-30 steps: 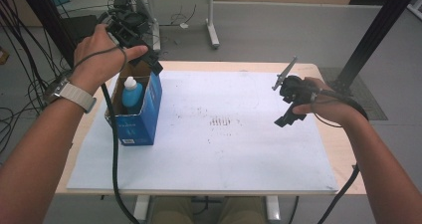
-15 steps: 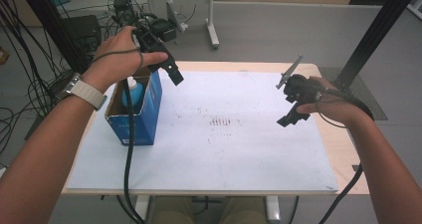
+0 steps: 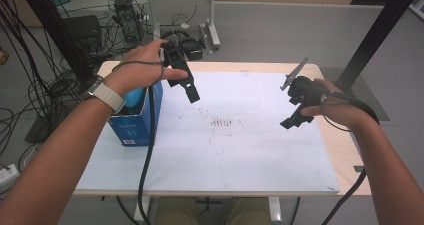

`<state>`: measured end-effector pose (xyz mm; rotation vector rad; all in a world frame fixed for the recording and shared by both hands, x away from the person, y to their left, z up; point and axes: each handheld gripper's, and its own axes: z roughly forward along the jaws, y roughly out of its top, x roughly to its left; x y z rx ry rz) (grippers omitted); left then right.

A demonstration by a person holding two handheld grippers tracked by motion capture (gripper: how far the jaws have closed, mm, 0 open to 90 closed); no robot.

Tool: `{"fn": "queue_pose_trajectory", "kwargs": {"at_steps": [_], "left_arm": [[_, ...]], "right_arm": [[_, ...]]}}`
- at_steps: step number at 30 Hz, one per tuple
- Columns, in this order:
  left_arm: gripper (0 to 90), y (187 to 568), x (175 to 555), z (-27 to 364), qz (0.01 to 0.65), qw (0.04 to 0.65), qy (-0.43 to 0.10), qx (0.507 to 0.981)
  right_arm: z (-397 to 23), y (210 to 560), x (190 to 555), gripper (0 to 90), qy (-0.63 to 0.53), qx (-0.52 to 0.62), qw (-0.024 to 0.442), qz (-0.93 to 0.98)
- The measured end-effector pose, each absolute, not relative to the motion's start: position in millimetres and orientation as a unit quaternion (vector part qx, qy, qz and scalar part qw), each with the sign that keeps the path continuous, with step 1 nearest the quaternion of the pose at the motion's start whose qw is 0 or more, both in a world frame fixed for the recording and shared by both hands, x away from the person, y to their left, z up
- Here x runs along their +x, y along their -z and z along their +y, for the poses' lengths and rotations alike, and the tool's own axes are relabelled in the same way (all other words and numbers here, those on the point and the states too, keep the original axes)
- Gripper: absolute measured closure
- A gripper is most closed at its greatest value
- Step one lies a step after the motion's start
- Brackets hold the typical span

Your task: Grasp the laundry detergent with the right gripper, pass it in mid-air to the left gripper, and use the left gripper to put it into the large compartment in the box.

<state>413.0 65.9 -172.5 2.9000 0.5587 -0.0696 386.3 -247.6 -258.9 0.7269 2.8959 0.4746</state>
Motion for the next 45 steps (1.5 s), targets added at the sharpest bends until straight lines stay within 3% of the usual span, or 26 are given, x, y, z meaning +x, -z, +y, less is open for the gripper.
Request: {"fn": "queue_pose_trajectory", "kwargs": {"at_steps": [22, 45], "left_arm": [[9.7, 212, 404, 43, 0.146, 0.092, 0.038, 0.984], [9.9, 217, 402, 45, 0.156, 0.102, 0.037, 0.982]], "right_arm": [[-251, 265, 387, 6.9, -0.158, 0.246, 0.059, 0.955], [-256, 266, 385, 6.9, -0.160, 0.253, 0.063, 0.952]]}}
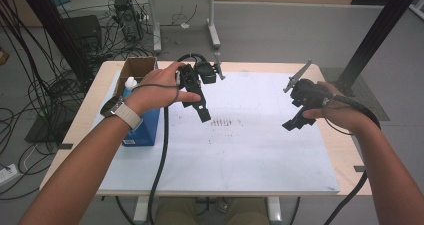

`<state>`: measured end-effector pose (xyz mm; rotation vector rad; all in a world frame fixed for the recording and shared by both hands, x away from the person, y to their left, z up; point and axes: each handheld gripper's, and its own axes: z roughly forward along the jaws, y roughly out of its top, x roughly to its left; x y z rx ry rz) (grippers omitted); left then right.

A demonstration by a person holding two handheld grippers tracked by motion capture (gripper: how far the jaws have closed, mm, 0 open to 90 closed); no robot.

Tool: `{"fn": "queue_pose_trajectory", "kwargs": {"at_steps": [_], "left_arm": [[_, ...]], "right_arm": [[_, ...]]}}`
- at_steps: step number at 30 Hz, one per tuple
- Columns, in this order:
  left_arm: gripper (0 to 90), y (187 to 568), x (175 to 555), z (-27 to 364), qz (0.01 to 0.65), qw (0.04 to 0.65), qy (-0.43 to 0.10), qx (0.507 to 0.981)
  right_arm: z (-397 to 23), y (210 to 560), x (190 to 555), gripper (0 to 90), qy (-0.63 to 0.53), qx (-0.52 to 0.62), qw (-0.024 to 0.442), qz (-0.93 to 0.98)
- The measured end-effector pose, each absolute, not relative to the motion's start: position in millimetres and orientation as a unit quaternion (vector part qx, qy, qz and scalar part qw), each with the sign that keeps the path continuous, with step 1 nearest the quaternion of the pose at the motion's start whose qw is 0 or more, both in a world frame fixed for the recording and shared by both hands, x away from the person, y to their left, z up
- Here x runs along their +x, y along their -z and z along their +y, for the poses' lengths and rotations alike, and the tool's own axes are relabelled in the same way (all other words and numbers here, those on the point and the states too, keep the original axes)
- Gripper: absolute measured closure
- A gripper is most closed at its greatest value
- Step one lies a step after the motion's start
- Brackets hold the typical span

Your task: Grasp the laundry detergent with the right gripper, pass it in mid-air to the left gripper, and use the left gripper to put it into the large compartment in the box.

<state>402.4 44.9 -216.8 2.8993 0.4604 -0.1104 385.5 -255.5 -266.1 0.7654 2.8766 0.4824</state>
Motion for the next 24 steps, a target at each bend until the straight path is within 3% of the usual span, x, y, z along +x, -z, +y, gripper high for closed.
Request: {"fn": "queue_pose_trajectory", "kwargs": {"at_steps": [24], "left_arm": [[10.0, 216.6, 403.7, 49.4, 0.165, 0.106, 0.036, 0.980]], "right_arm": [[-253.7, 267.0, 385.9, 6.9, -0.159, 0.248, 0.064, 0.953]]}}
